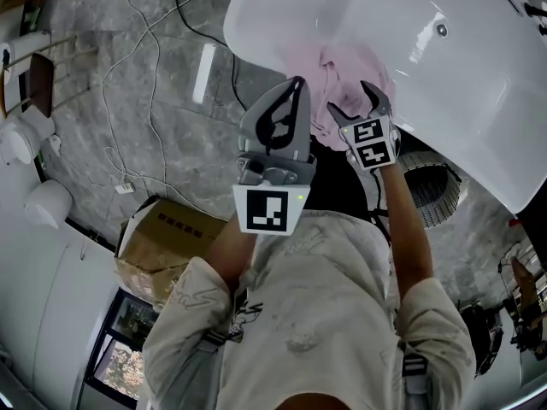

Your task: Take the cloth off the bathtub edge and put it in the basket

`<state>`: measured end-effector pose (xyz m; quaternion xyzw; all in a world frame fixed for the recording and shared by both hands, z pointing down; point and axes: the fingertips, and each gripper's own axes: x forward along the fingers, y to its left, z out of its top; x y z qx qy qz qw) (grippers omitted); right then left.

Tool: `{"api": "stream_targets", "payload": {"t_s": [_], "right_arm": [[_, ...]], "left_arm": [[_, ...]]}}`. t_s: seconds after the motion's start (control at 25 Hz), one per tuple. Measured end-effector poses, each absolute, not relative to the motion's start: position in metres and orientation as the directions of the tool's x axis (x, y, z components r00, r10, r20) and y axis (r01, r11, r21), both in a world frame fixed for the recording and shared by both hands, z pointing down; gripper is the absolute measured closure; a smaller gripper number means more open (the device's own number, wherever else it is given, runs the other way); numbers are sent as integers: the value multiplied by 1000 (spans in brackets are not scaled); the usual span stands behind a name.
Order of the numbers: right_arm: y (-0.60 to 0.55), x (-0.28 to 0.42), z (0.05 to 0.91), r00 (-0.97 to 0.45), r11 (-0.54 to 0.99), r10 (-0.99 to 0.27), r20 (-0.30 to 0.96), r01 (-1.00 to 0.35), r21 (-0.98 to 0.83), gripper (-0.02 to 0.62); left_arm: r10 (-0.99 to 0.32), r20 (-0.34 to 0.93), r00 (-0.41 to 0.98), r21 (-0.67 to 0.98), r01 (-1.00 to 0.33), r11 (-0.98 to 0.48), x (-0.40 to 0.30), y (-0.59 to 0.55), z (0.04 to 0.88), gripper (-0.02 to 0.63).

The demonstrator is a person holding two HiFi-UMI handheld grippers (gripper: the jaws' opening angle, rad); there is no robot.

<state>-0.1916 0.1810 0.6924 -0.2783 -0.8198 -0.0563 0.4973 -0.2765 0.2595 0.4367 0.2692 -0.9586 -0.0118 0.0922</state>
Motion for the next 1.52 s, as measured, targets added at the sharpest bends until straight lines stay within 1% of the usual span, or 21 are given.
{"api": "stream_targets", "payload": {"t_s": [0.04,0.16,0.28,0.52,0.6,0.8,0.96,1.24,1.36,1.52], "right_arm": [[185,-190,702,-319,815,390,864,557,-163,168],[196,-185,728,-236,722,351,906,684,-102,106],[203,-185,750,-188,662,323,927,745,-80,100],[212,-184,779,-134,632,325,936,767,-109,101],[211,-184,783,-141,622,307,941,778,-86,124],[210,-182,780,-157,569,266,951,822,-24,222],[207,-181,769,-187,537,249,950,843,25,284],[205,-173,738,-237,603,302,923,798,7,438],[202,-169,727,-261,651,320,911,759,-11,454],[196,-163,700,-303,712,351,886,701,-43,459]], "left_arm": [[-515,173,-839,76,-510,857,-278,262,440,604],[-507,187,-841,88,-500,861,-281,270,448,604],[-503,203,-840,90,-496,864,-282,277,455,604],[-492,221,-842,110,-479,871,-286,285,462,604],[-492,215,-844,112,-479,871,-286,285,460,604],[-508,213,-835,112,-496,861,-282,282,458,604],[-518,201,-831,111,-506,855,-279,276,449,604],[-539,171,-825,99,-530,842,-272,262,427,604],[-549,148,-822,89,-542,836,-271,257,412,604],[-562,126,-817,71,-558,827,-263,249,394,604]]}}
